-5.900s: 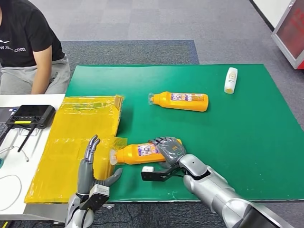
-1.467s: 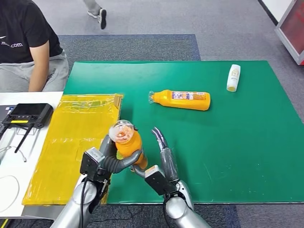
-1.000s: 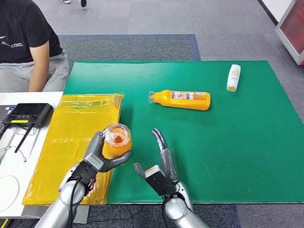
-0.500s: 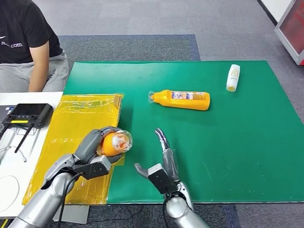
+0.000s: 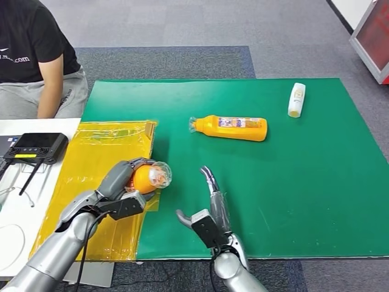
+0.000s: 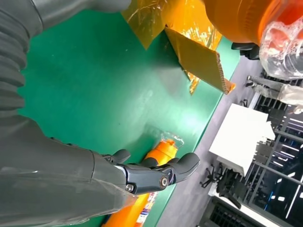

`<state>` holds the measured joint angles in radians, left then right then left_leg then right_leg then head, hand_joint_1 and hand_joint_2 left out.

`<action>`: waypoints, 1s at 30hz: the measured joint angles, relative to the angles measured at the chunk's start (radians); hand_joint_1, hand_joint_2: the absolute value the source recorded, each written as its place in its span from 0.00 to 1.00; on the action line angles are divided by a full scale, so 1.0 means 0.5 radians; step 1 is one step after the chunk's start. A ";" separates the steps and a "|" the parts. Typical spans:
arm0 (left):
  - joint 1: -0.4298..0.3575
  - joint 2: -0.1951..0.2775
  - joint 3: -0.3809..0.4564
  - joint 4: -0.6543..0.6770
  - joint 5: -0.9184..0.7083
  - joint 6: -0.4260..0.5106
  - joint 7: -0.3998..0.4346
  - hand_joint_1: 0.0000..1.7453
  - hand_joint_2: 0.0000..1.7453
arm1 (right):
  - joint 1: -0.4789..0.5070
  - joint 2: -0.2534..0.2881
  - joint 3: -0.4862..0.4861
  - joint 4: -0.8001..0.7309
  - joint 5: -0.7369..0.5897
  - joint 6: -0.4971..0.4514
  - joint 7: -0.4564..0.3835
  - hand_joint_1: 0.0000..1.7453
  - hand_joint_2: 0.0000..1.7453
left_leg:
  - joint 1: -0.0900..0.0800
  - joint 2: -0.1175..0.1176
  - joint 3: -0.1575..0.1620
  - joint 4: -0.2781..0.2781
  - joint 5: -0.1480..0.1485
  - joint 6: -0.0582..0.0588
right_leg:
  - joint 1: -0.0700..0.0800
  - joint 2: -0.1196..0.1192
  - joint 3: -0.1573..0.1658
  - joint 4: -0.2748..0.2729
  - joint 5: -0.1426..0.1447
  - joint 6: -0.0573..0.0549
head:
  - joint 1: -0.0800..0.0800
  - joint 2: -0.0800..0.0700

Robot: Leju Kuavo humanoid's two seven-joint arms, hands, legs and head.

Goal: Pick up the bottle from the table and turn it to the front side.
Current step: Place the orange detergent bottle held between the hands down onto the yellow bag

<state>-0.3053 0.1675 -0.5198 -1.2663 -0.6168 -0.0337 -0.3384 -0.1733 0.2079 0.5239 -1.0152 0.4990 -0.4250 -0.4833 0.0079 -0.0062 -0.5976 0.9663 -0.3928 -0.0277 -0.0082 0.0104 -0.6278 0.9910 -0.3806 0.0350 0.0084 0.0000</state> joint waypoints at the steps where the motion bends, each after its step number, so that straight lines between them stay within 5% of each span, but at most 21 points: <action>1: -0.005 -0.001 -0.004 0.010 0.000 -0.001 0.000 1.00 1.00 | 0.000 0.000 -0.002 0.004 0.000 0.000 0.000 0.00 1.00 | 0.000 0.000 0.001 0.000 0.000 0.000 | 0.000 0.000 0.000 0.000 0.001 -0.001 | 0.000 0.000; 11: -0.031 -0.019 -0.041 0.086 0.022 -0.004 0.000 0.99 1.00 | 0.001 0.001 -0.010 0.042 0.018 -0.029 -0.003 0.00 1.00 | 0.000 0.000 0.010 -0.002 0.001 -0.001 | 0.000 0.001 0.008 0.001 0.001 -0.002 | 0.000 0.000; 15: -0.037 -0.027 -0.051 0.111 0.023 0.000 0.002 0.09 1.00 | 0.002 0.001 -0.010 0.057 0.031 -0.035 -0.006 0.00 1.00 | 0.000 0.000 0.015 -0.004 0.001 -0.002 | 0.000 0.001 0.012 0.001 0.001 -0.003 | 0.000 0.000; 16: -0.038 -0.029 -0.054 0.118 0.024 0.002 0.006 0.03 1.00 | 0.002 0.001 -0.010 0.060 0.035 -0.035 -0.006 0.00 1.00 | 0.000 0.000 0.016 -0.004 0.001 -0.002 | 0.000 0.001 0.013 0.001 0.001 -0.003 | 0.000 0.000; 30: 0.162 -0.057 -0.007 0.170 -0.126 0.240 0.108 0.00 1.00 | 0.032 0.001 -0.010 0.073 0.104 -0.054 -0.003 0.00 1.00 | 0.000 0.001 0.002 -0.004 0.005 -0.004 | 0.001 0.002 0.000 0.001 0.002 -0.003 | 0.000 0.000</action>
<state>-0.2246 0.1391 -0.5232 -1.1814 -0.6798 0.0862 -0.2843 -0.1574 0.2084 0.5188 -0.9785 0.5511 -0.4519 -0.4849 0.0082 -0.0059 -0.5964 0.9641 -0.3905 -0.0297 -0.0078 0.0114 -0.6279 0.9917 -0.3797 0.0335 0.0084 0.0000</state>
